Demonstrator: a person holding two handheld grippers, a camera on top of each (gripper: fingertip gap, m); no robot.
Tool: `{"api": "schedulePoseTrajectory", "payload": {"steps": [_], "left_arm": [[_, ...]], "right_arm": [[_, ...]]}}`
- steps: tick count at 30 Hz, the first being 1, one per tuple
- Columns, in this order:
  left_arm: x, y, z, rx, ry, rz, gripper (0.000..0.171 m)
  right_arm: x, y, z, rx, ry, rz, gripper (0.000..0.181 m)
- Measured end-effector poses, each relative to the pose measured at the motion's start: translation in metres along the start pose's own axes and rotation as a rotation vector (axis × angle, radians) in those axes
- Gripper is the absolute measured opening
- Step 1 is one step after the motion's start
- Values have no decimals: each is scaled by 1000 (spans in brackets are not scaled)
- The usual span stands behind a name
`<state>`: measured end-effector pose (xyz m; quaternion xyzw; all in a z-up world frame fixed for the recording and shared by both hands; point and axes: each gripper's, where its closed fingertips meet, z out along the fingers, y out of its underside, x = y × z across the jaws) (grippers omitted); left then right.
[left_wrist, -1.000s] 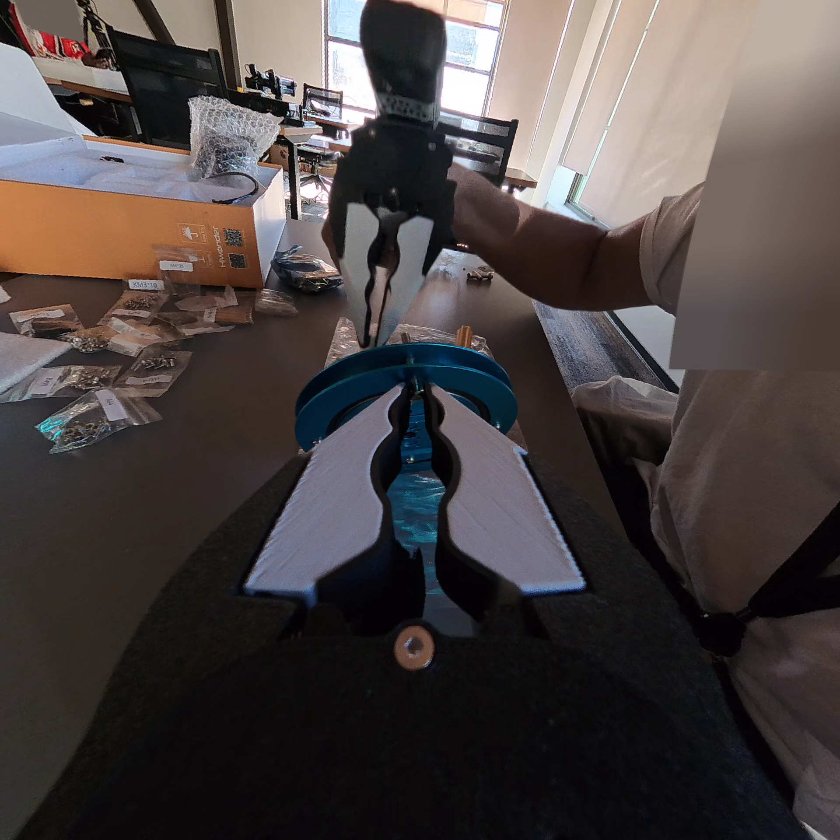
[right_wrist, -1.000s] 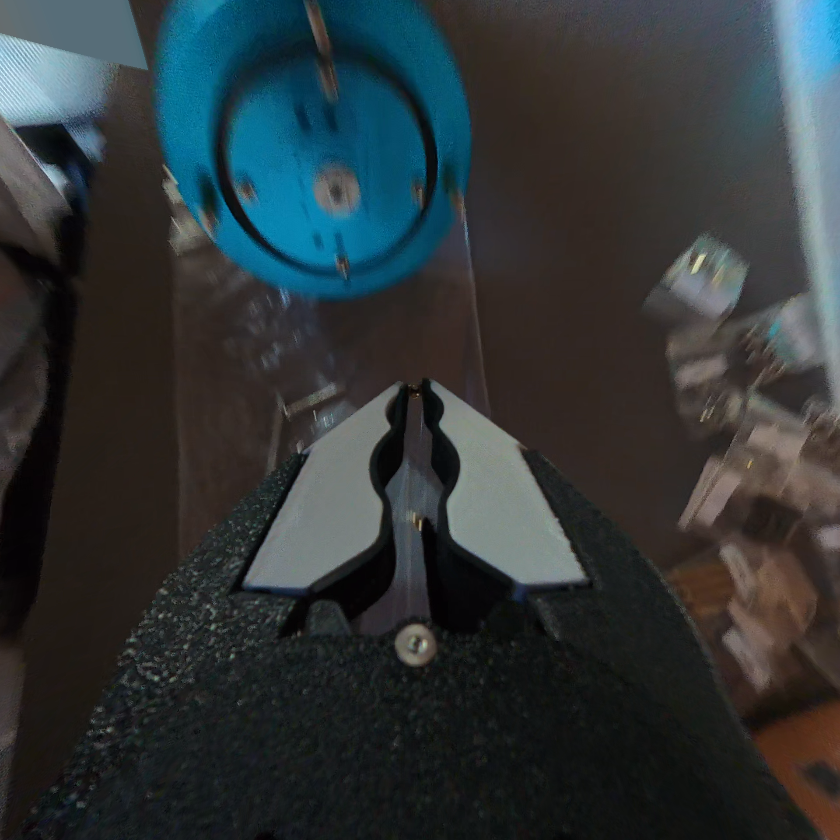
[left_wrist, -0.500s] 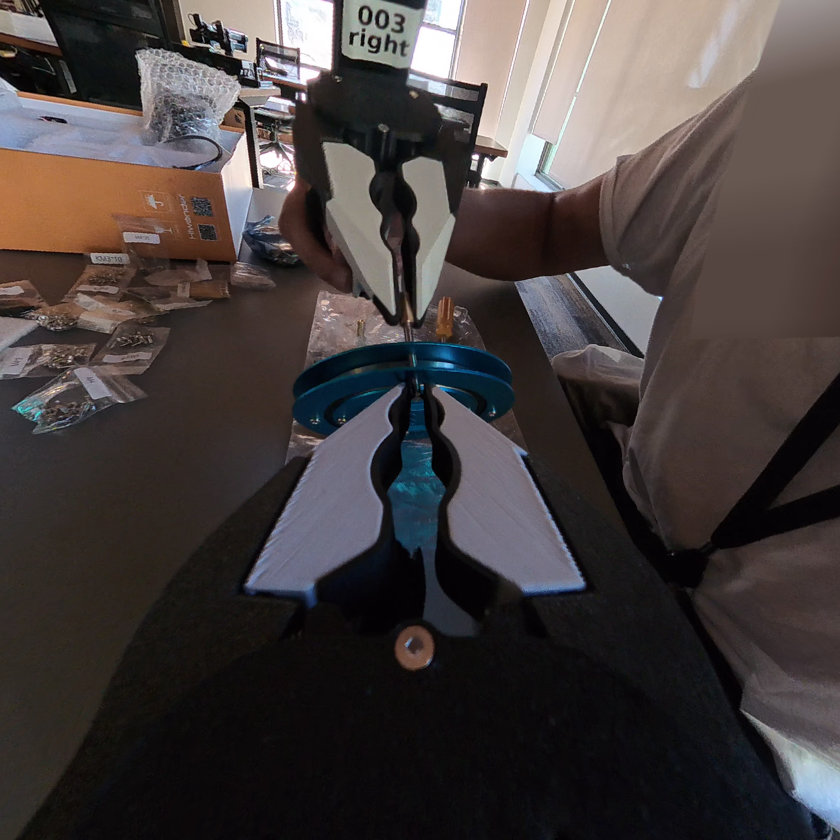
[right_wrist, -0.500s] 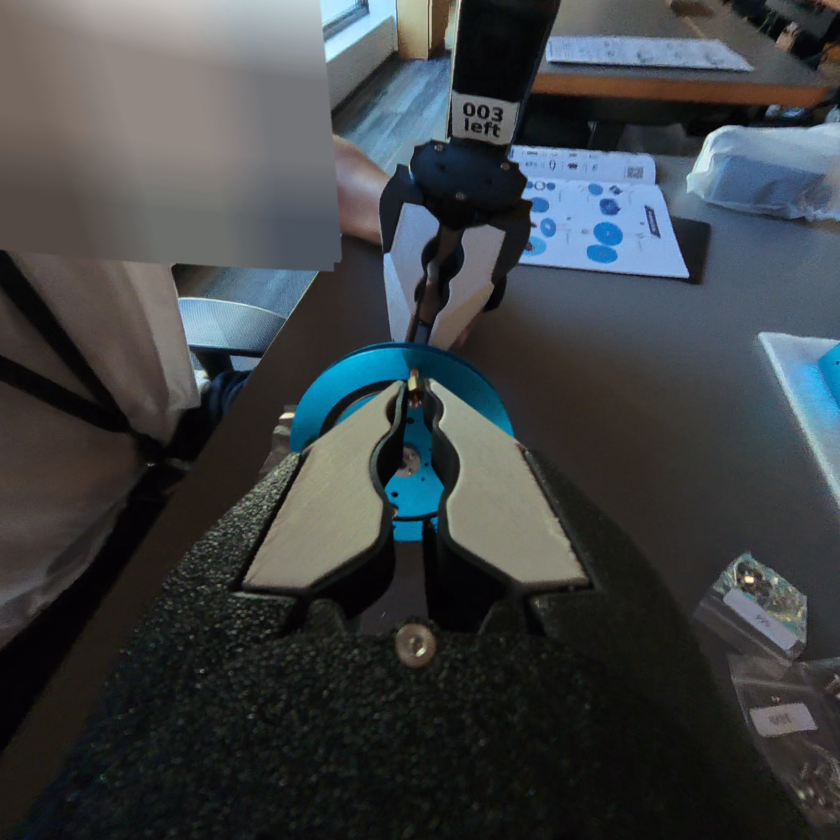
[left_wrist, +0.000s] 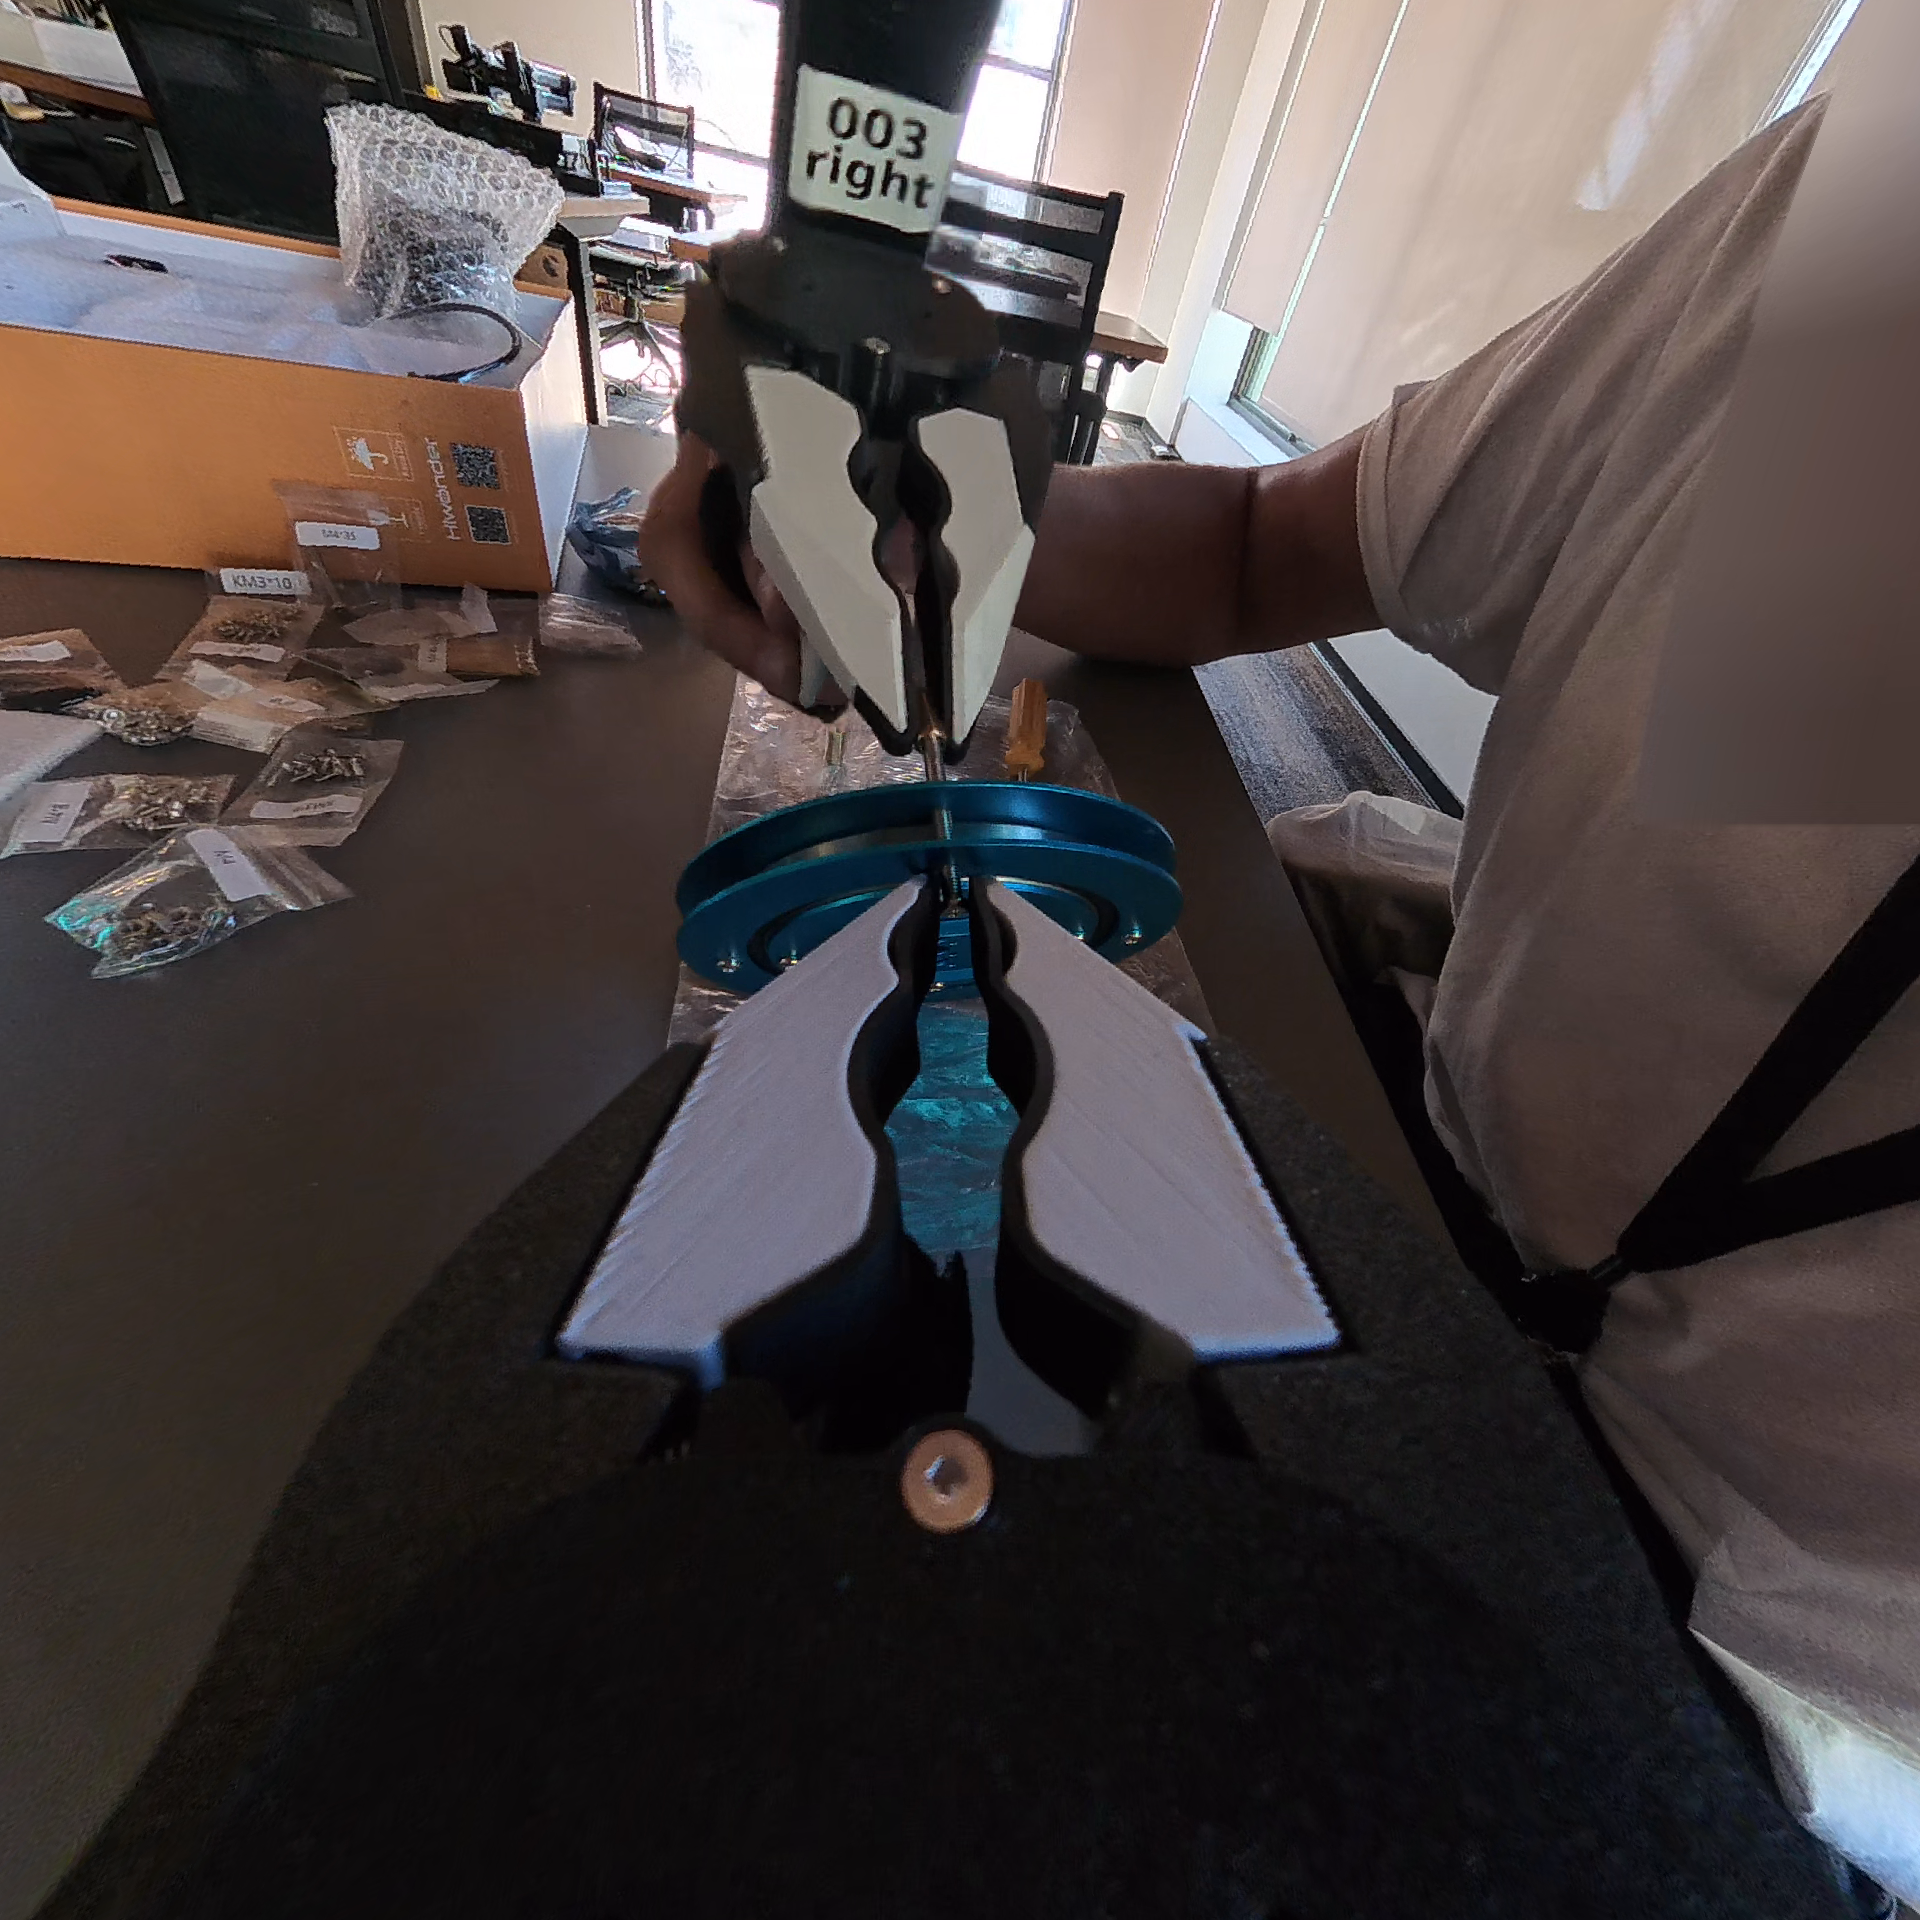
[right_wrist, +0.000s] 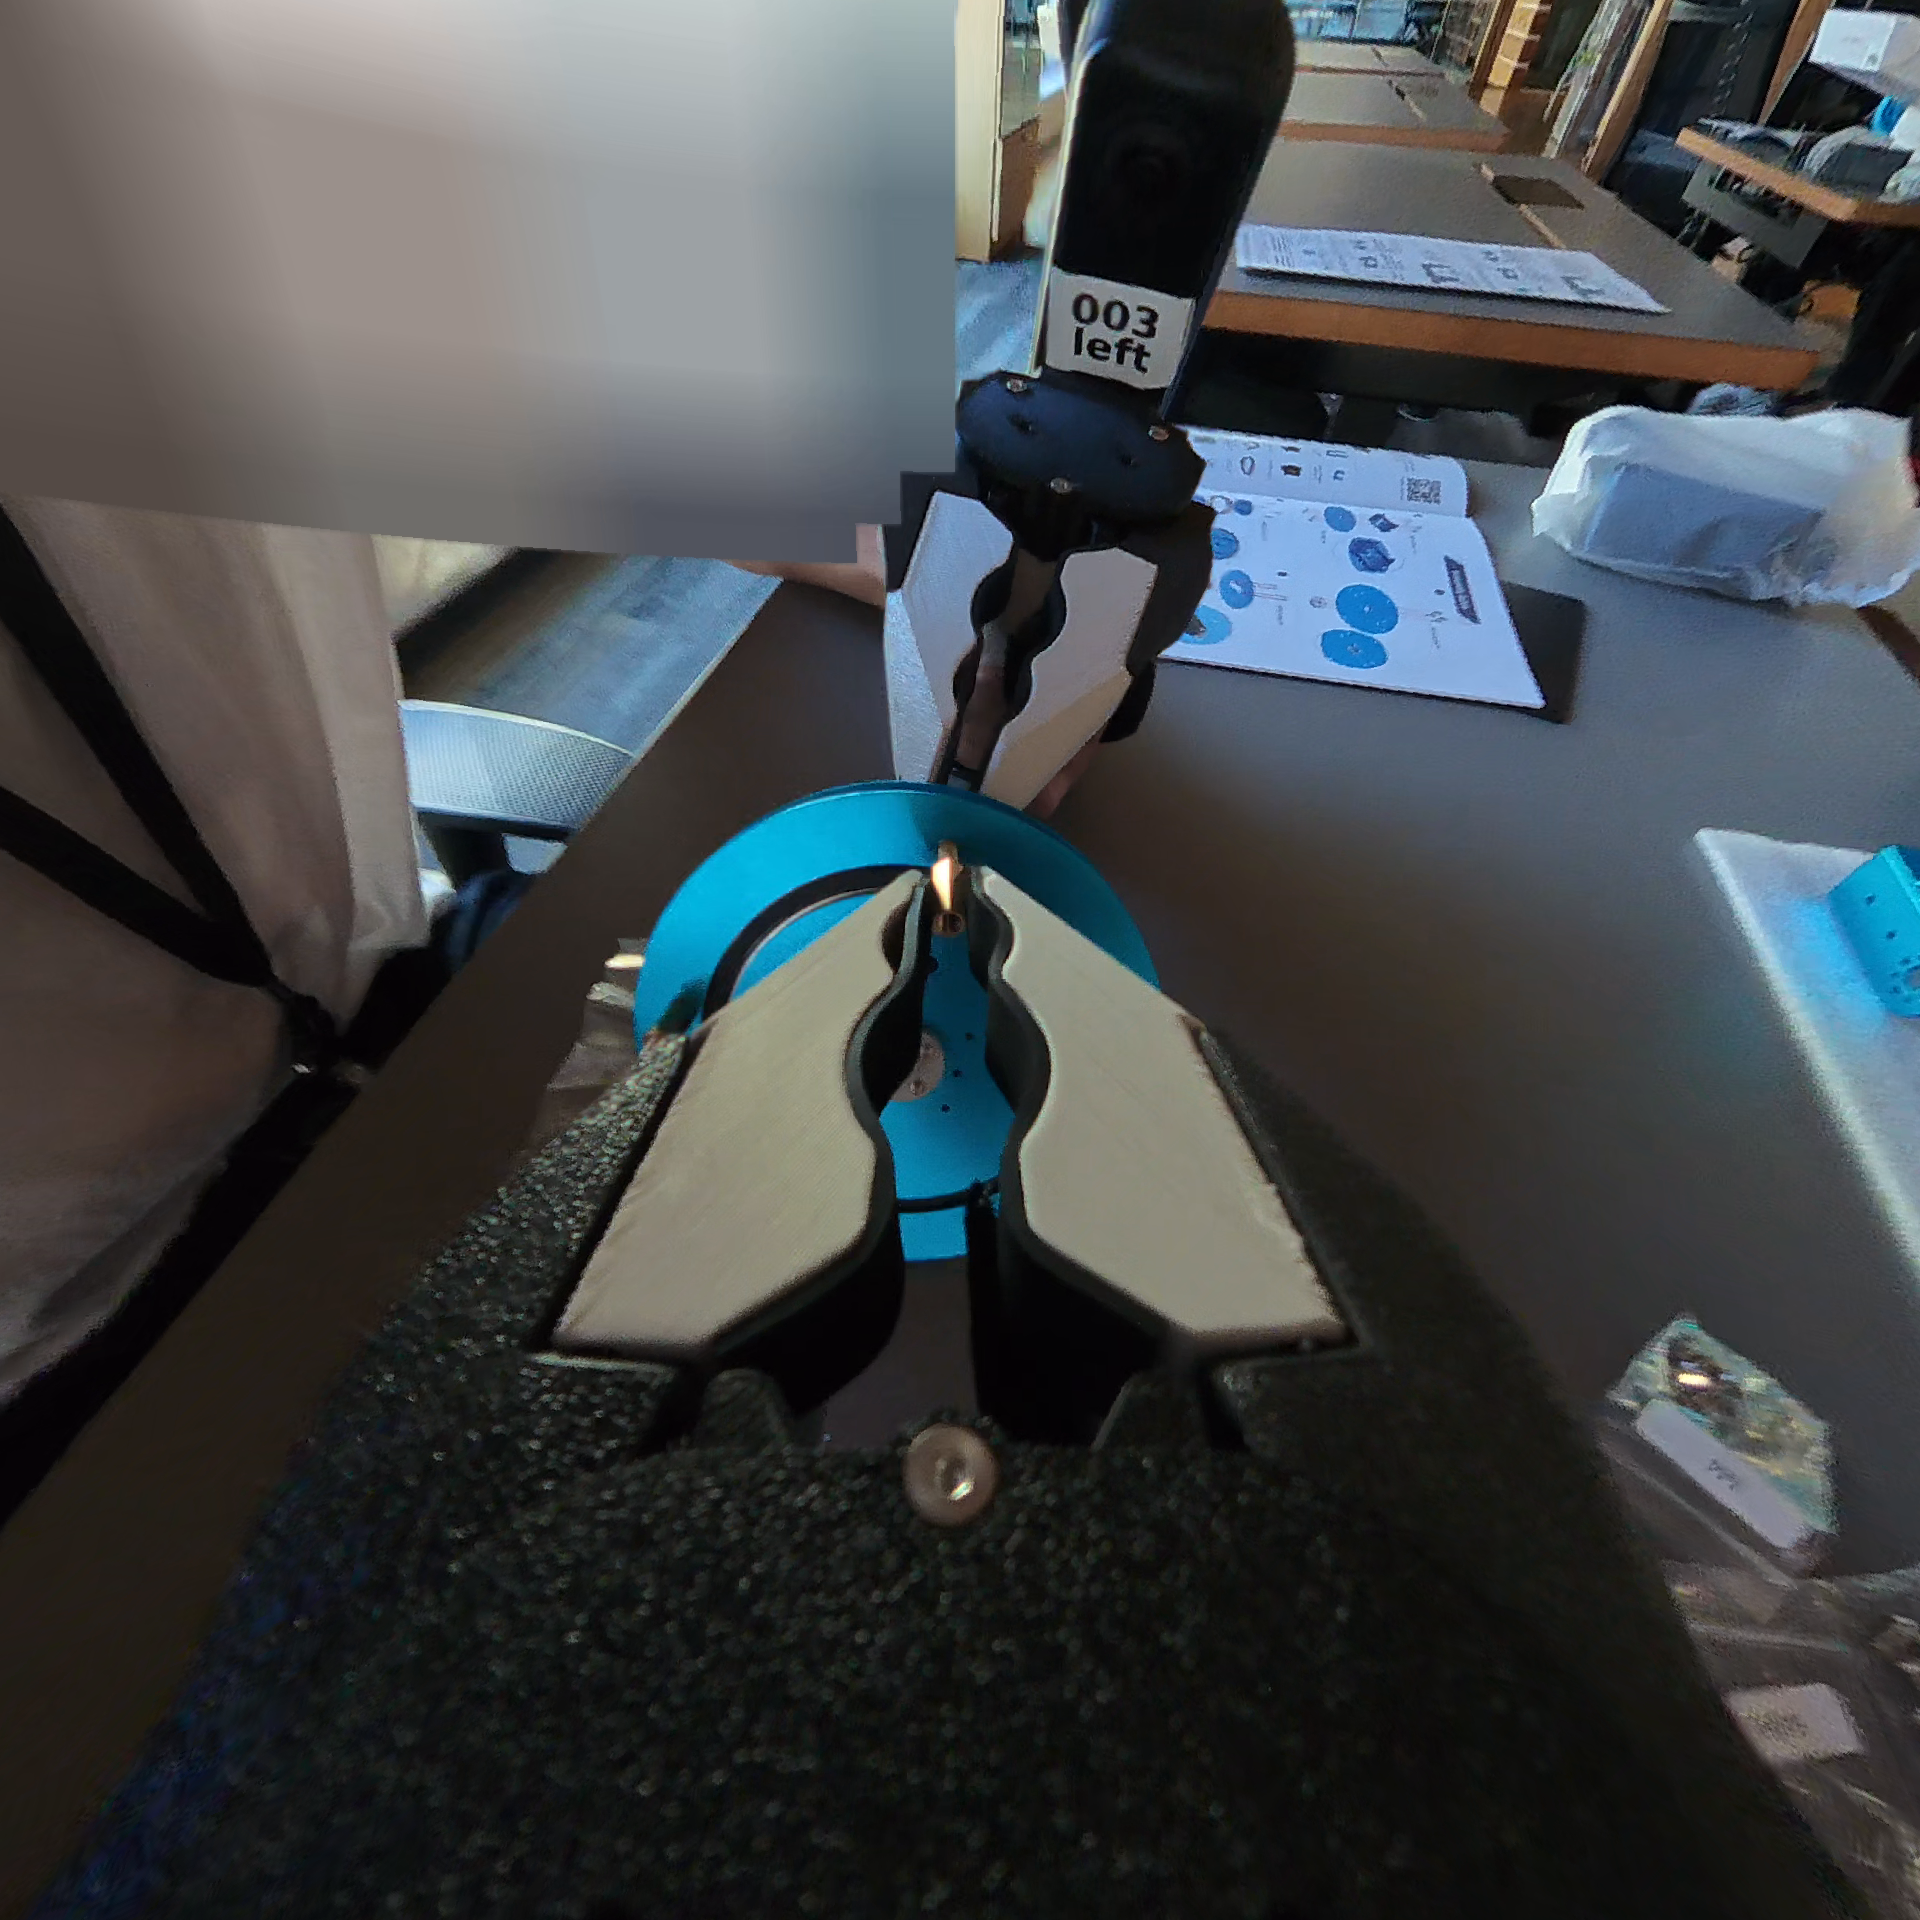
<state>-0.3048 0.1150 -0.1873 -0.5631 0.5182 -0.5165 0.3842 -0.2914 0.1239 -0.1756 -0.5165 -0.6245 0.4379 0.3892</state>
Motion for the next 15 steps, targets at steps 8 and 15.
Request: {"api": "schedulePoseTrajectory", "payload": {"steps": [8, 15], "left_arm": [[-1, 0, 0, -9, 4, -36, 4], [1, -1, 1, -13, 8, -88, 4]], "right_arm": [[3, 1, 0, -273, 154, -431, 4], [5, 1, -2, -571, 241, -752, 5]]}}
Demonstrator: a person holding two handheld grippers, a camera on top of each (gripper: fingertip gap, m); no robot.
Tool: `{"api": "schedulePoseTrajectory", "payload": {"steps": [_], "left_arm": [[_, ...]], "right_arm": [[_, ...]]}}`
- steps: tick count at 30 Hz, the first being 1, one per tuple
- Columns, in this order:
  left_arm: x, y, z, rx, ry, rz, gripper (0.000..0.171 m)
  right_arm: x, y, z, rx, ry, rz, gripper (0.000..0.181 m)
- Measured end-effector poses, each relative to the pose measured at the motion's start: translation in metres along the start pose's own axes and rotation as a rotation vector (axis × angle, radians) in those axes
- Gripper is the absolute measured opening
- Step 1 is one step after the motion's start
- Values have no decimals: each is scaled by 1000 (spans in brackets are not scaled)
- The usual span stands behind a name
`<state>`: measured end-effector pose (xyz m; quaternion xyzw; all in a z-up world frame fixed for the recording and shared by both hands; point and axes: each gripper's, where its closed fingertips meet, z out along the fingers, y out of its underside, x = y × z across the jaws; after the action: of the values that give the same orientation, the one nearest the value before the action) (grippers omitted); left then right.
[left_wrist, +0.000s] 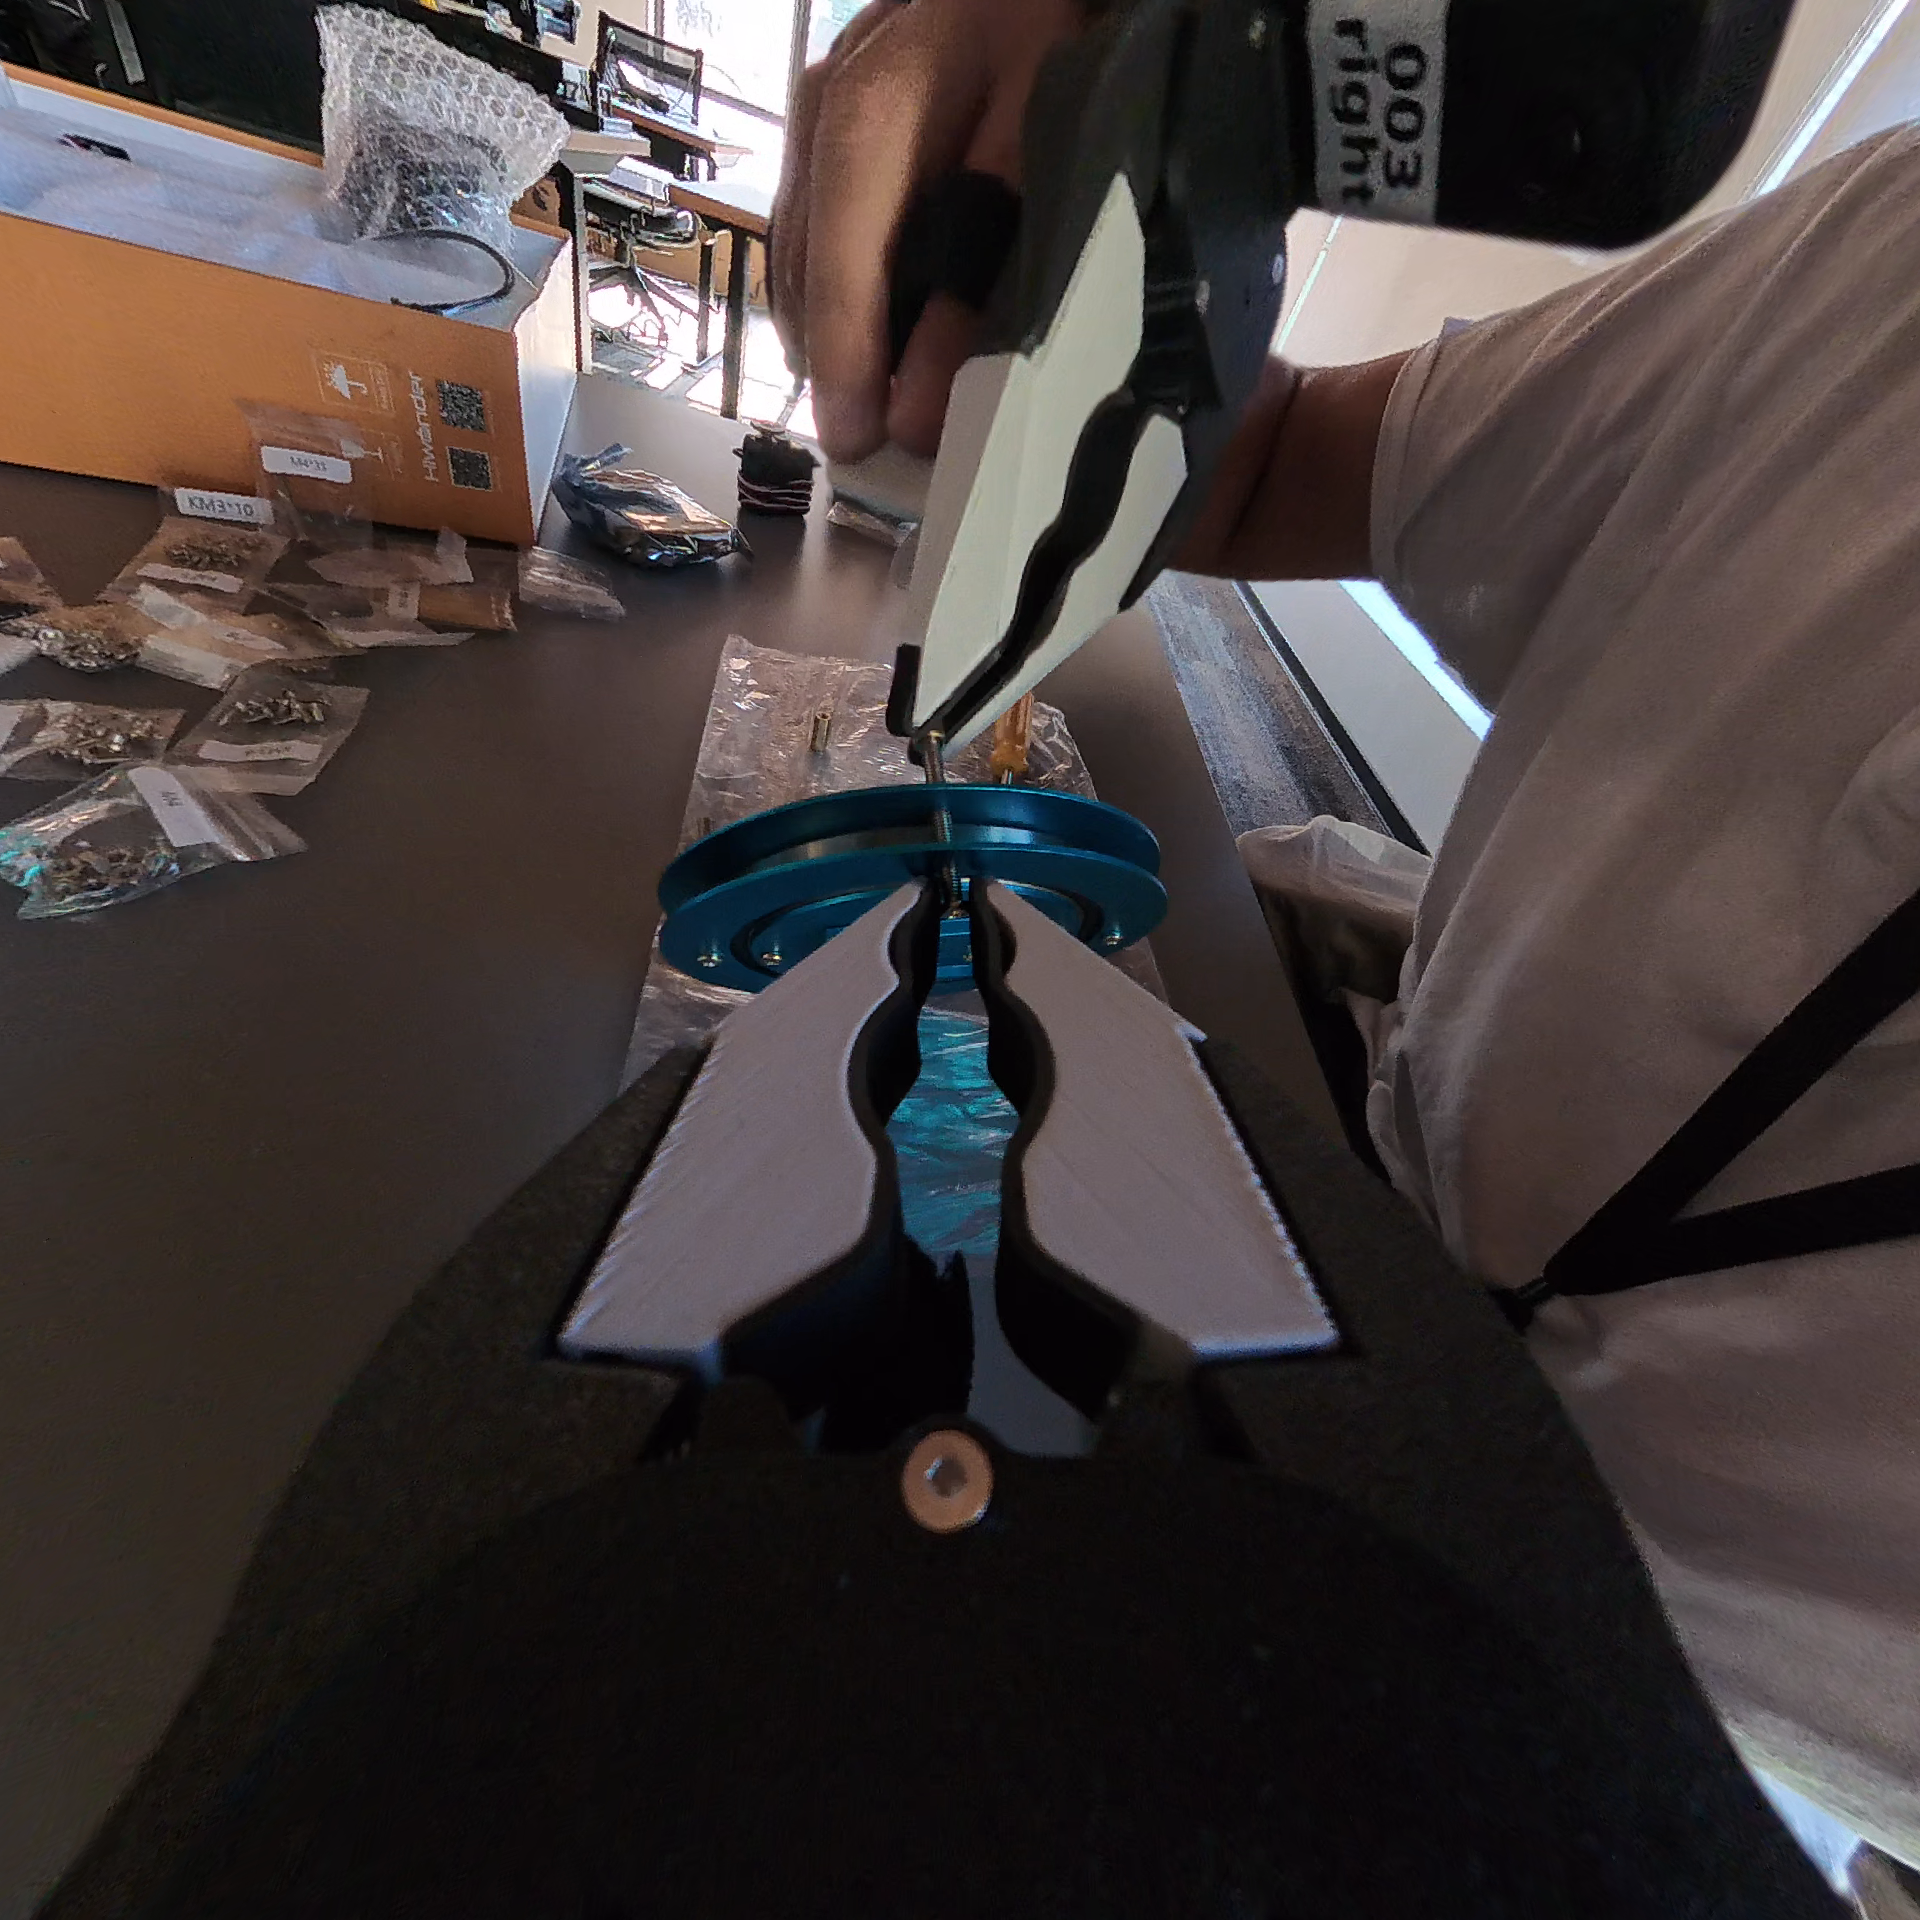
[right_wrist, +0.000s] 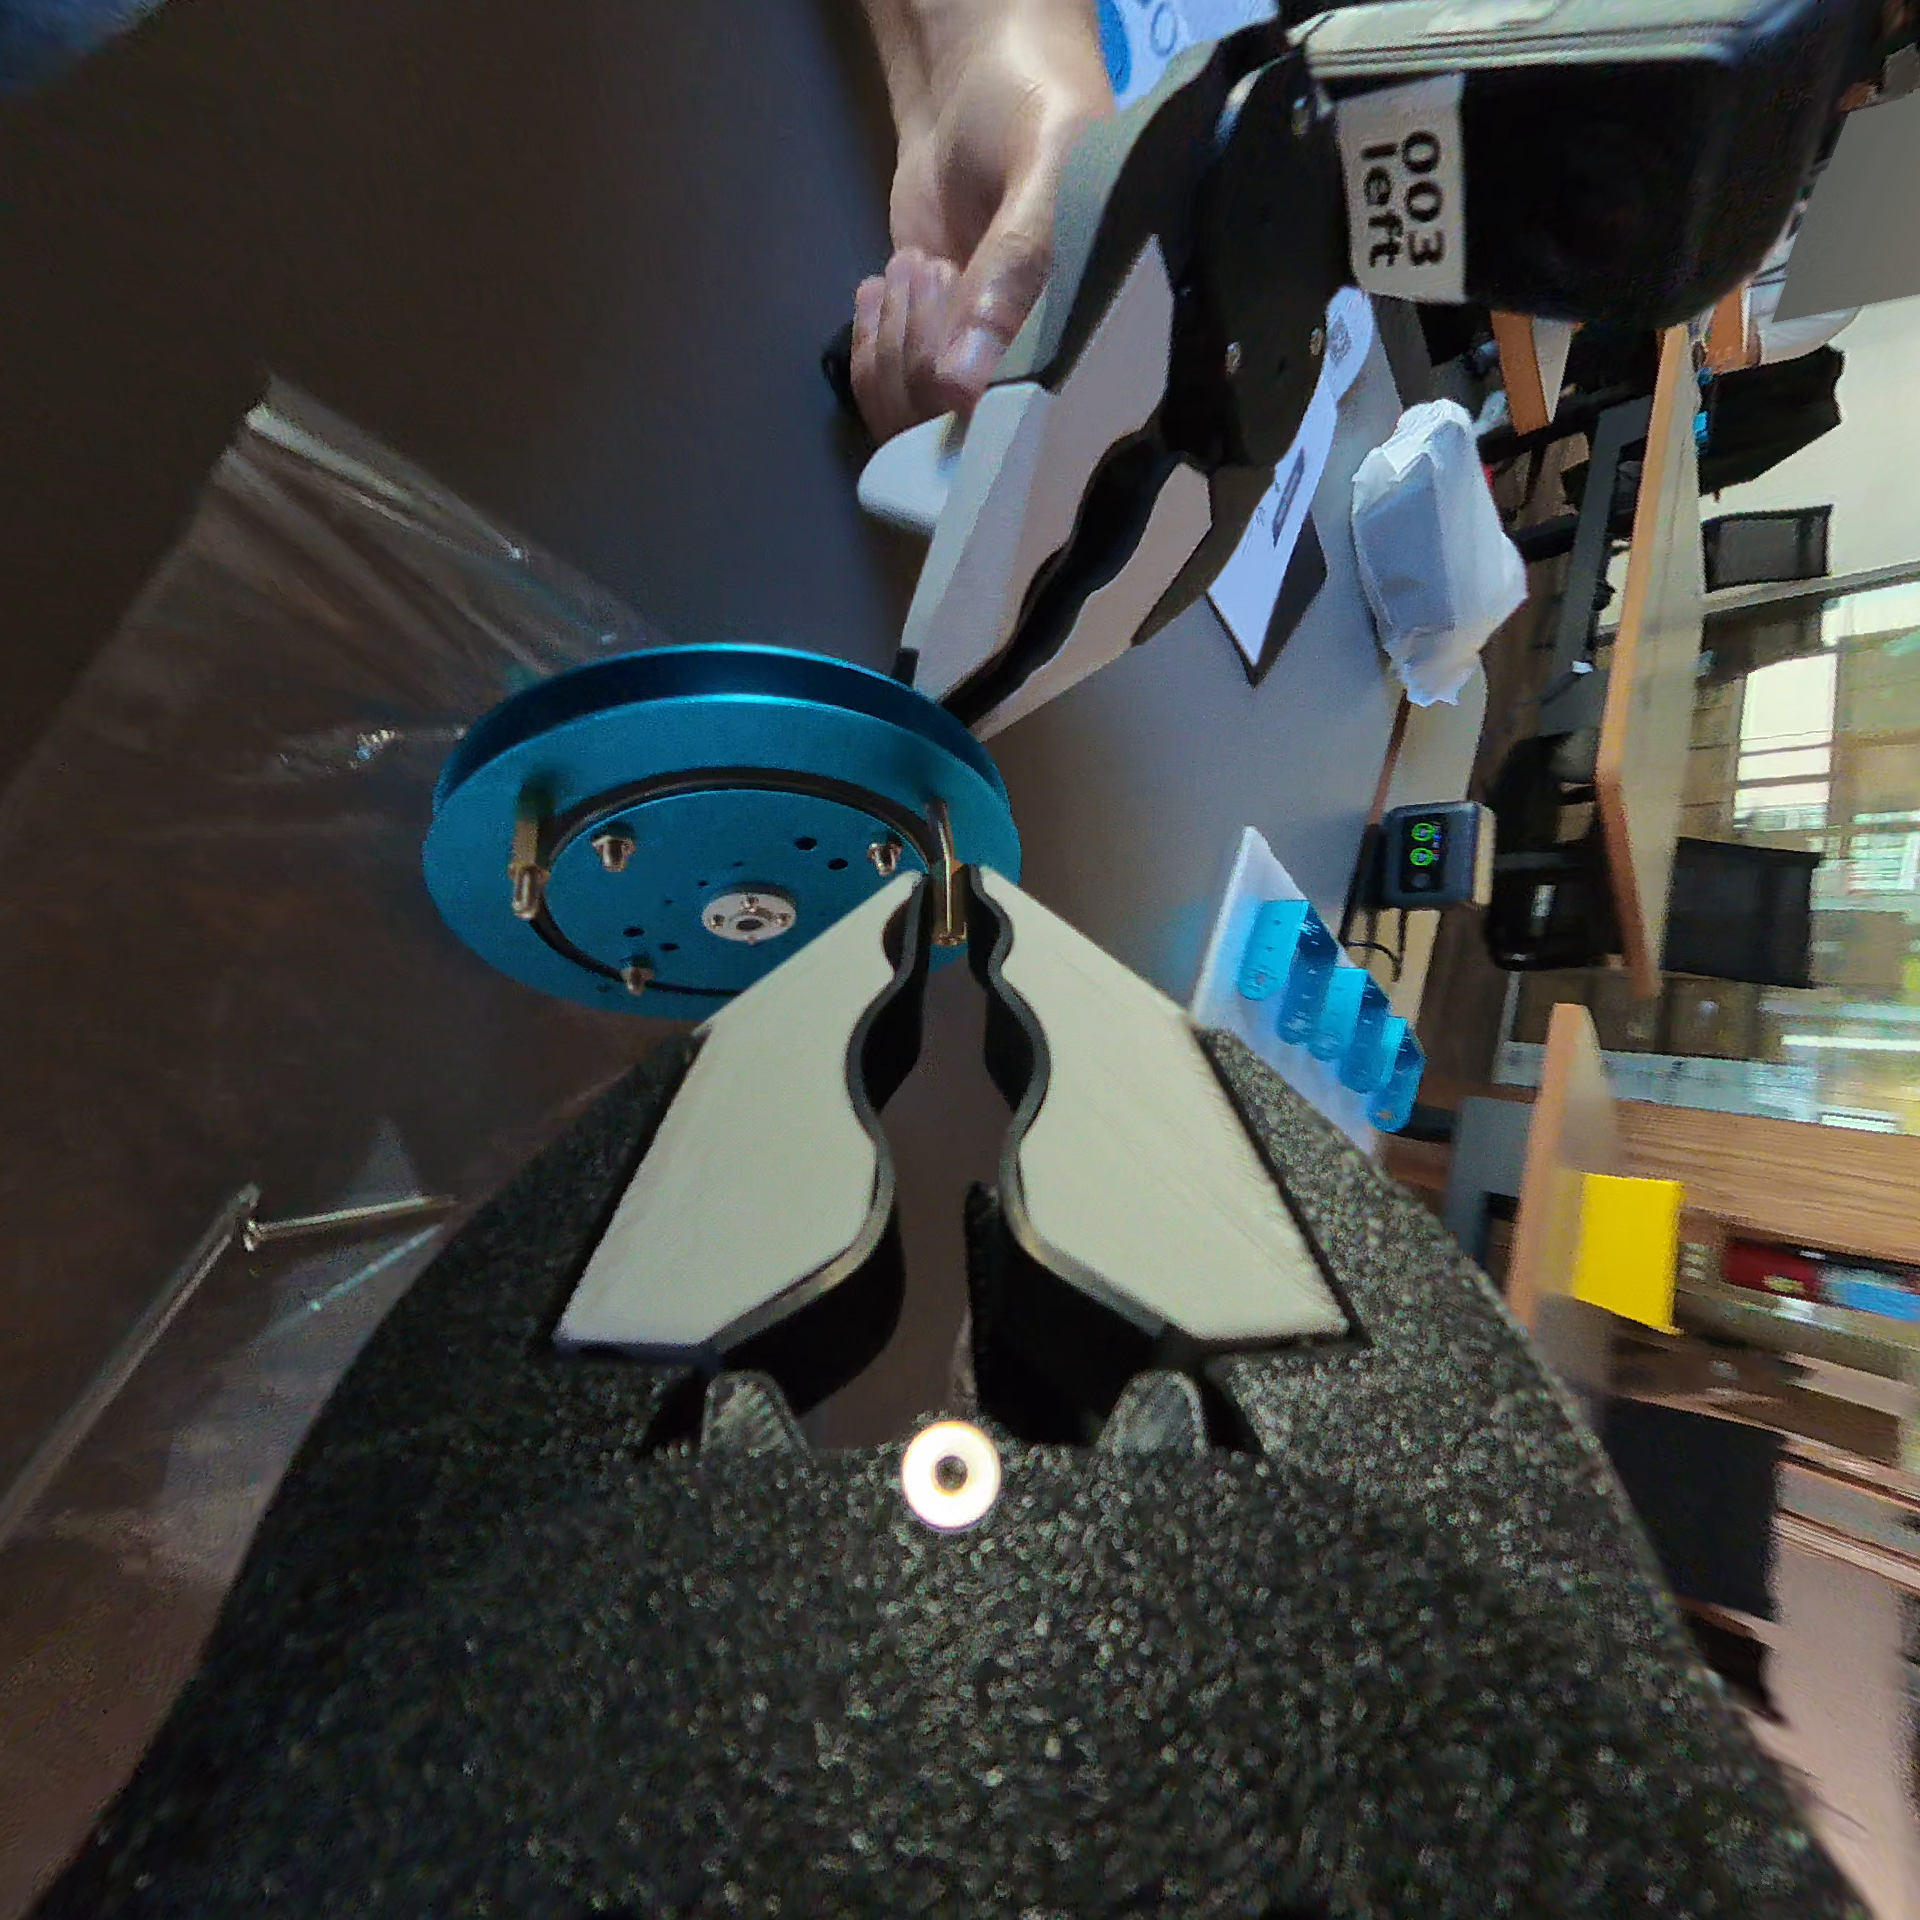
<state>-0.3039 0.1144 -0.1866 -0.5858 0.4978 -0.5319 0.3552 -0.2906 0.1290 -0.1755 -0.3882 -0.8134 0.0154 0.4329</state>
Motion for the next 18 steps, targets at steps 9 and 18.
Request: {"api": "schedulePoseTrajectory", "payload": {"steps": [9, 18], "left_arm": [[0, -1, 1, 1, 9, -70, 4], [-3, -3, 2, 8, -2, -178, 3]], "right_arm": [[2, 1, -1, -122, 113, -282, 5], [7, 2, -3, -280, 393, -545, 5]]}}
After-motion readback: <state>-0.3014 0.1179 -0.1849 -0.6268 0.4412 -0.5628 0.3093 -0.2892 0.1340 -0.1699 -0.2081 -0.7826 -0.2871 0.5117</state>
